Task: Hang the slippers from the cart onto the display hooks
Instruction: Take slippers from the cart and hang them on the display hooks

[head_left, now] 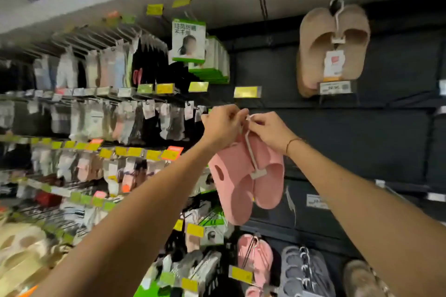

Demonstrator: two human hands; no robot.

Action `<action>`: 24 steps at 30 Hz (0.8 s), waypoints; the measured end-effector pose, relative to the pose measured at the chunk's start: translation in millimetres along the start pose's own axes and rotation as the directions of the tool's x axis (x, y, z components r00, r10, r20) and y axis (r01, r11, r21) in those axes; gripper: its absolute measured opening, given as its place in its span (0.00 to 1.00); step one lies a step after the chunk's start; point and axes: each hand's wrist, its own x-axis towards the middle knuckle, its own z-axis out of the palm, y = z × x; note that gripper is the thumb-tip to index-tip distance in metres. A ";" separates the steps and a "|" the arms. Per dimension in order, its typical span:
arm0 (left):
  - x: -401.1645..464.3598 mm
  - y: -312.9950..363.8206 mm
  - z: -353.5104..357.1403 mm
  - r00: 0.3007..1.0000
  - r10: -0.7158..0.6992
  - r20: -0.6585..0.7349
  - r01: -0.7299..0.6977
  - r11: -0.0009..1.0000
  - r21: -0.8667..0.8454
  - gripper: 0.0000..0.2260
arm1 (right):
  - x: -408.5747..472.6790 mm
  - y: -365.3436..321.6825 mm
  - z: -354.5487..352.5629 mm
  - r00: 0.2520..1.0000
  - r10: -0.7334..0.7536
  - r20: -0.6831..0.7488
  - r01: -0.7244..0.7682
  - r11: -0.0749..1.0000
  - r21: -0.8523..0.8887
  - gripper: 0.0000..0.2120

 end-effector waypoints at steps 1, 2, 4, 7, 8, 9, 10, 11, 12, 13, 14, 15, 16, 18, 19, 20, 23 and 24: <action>13.1 14.2 1.8 0.999 0.040 -0.010 -0.040 0.999 -0.007 0.17 | 3.0 -2.9 -21.3 1.000 0.022 0.003 -0.022 1.000 0.000 0.21; 27.7 25.5 5.4 0.997 0.073 -0.023 -0.073 0.997 -0.008 0.17 | 5.2 -6.3 -41.4 0.999 0.036 0.005 -0.036 0.999 -0.003 0.19; 53.3 49.1 8.1 0.993 0.109 -0.050 -0.109 0.994 -0.006 0.17 | 8.4 -15.6 -76.3 0.999 0.038 -0.008 -0.038 0.999 -0.009 0.13; 93.5 77.1 9.0 0.983 0.149 -0.111 -0.158 0.985 -0.070 0.18 | 15.2 -35.4 -115.6 0.990 0.009 -0.139 -0.006 1.000 0.024 0.11; 106.3 85.5 9.7 0.979 0.161 -0.123 -0.173 0.980 -0.097 0.18 | 18.8 -42.0 -126.1 0.982 0.004 -0.187 0.002 1.000 0.031 0.12; 118.5 94.2 10.2 0.976 0.173 -0.135 -0.190 0.974 -0.121 0.18 | 22.6 -48.4 -135.6 0.976 -0.004 -0.220 0.007 1.000 0.016 0.13; 129.5 104.4 10.1 0.971 0.188 -0.147 -0.209 0.967 -0.148 0.17 | 28.0 -54.3 -144.6 0.972 -0.008 -0.236 0.003 1.000 -0.024 0.14; 138.7 115.0 8.6 0.964 0.209 -0.162 -0.237 0.955 -0.178 0.17 | 33.9 -59.0 -153.6 0.970 -0.016 -0.243 -0.003 0.997 -0.080 0.15; 148.6 125.2 8.3 0.954 0.238 -0.181 -0.274 0.939 -0.207 0.17 | 41.2 -61.9 -163.4 0.968 -0.021 -0.249 -0.012 0.991 -0.131 0.16; 157.2 135.9 7.6 0.943 0.268 -0.195 -0.308 0.925 -0.221 0.16 | 48.7 -64.6 -173.0 0.965 -0.023 -0.262 -0.022 0.985 -0.170 0.17; 165.6 145.8 8.3 0.935 0.290 -0.202 -0.332 0.917 -0.221 0.17 | 55.5 -66.8 -183.2 0.959 -0.033 -0.280 -0.023 0.981 -0.194 0.17; 175.2 155.2 9.7 0.927 0.308 -0.213 -0.351 0.912 -0.213 0.17 | 62.6 -69.0 -193.9 0.951 -0.055 -0.303 -0.011 0.977 -0.212 0.17; 185.4 163.9 11.3 0.919 0.321 -0.230 -0.368 0.907 -0.205 0.17 | 69.6 -69.9 -203.9 0.942 -0.077 -0.328 0.006 0.977 -0.214 0.16; 209.5 183.0 13.1 0.909 0.343 -0.237 -0.391 0.899 -0.196 0.16 | 83.7 -71.5 -223.3 0.919 -0.083 -0.386 0.013 0.983 -0.181 0.16; 219.9 190.8 12.6 0.910 0.352 -0.220 -0.393 0.901 -0.184 0.16 | 90.7 -71.4 -231.1 0.904 -0.069 -0.421 0.003 0.988 -0.155 0.17; 232.8 200.0 14.8 0.911 0.356 -0.210 -0.392 0.904 -0.167 0.15 | 100.8 -69.5 -241.7 0.889 -0.062 -0.454 -0.002 0.990 -0.139 0.15; 261.5 220.2 26.1 0.920 0.334 -0.205 -0.363 0.923 -0.124 0.13 | 131.1 -61.6 -273.5 0.855 -0.026 -0.518 -0.027 0.995 -0.096 0.11; 266.4 224.9 30.7 0.921 0.326 -0.213 -0.356 0.927 -0.122 0.13 | 139.2 -59.0 -283.6 0.853 -0.011 -0.521 -0.040 0.995 -0.087 0.11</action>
